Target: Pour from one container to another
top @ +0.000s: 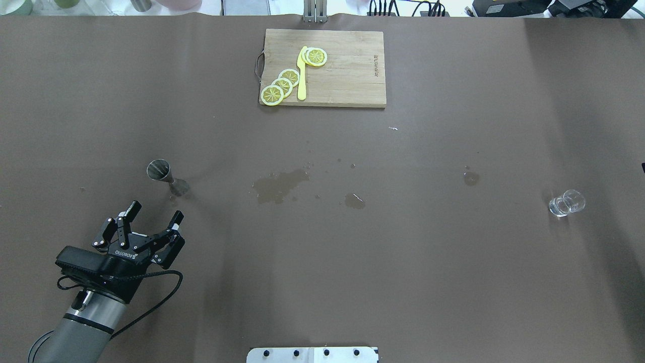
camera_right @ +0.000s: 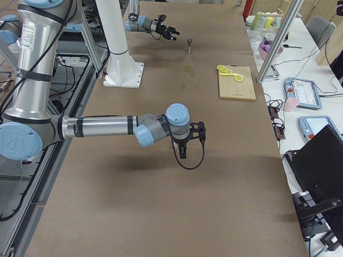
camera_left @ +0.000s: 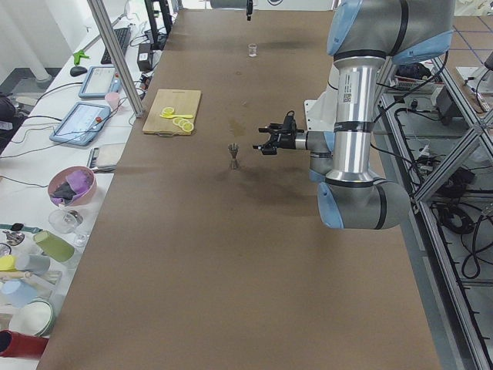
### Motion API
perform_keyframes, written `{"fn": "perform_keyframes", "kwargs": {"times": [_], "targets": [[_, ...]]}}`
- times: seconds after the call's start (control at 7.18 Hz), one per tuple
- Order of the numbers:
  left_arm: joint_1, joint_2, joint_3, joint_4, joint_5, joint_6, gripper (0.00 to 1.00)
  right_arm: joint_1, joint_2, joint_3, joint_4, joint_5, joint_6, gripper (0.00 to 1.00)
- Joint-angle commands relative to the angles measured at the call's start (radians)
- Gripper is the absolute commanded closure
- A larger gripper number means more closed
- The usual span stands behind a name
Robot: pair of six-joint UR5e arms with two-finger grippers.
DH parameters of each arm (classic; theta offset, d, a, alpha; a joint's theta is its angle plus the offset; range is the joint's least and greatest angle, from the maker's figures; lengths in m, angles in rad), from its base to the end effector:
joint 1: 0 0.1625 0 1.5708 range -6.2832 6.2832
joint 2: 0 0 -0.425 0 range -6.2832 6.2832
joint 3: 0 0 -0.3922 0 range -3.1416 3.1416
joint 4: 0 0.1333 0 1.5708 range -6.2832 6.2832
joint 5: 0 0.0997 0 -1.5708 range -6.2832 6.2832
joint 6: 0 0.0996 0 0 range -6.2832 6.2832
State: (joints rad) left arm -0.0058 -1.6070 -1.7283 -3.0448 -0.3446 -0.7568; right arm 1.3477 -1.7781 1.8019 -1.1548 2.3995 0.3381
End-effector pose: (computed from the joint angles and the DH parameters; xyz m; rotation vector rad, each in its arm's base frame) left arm 0.4228 -0.2295 0.4092 1.3418 0.9036 -0.3955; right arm -0.0353 -0.4262 0.5875 0.1721 -0.8967 -0.0753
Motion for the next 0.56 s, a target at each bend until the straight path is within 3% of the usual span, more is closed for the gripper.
{"fn": "perform_keyframes", "kwargs": {"times": [0.0,0.42], "targets": [[-0.002,0.001,-0.069,0.004,-0.002,0.062,0.04,0.013,-0.003,-0.042,0.006,-0.003,-0.164,0.00],[-0.002,-0.013,-0.115,0.015,-0.002,0.097,0.04,0.066,-0.023,-0.048,-0.029,0.009,-0.195,0.00]]}}
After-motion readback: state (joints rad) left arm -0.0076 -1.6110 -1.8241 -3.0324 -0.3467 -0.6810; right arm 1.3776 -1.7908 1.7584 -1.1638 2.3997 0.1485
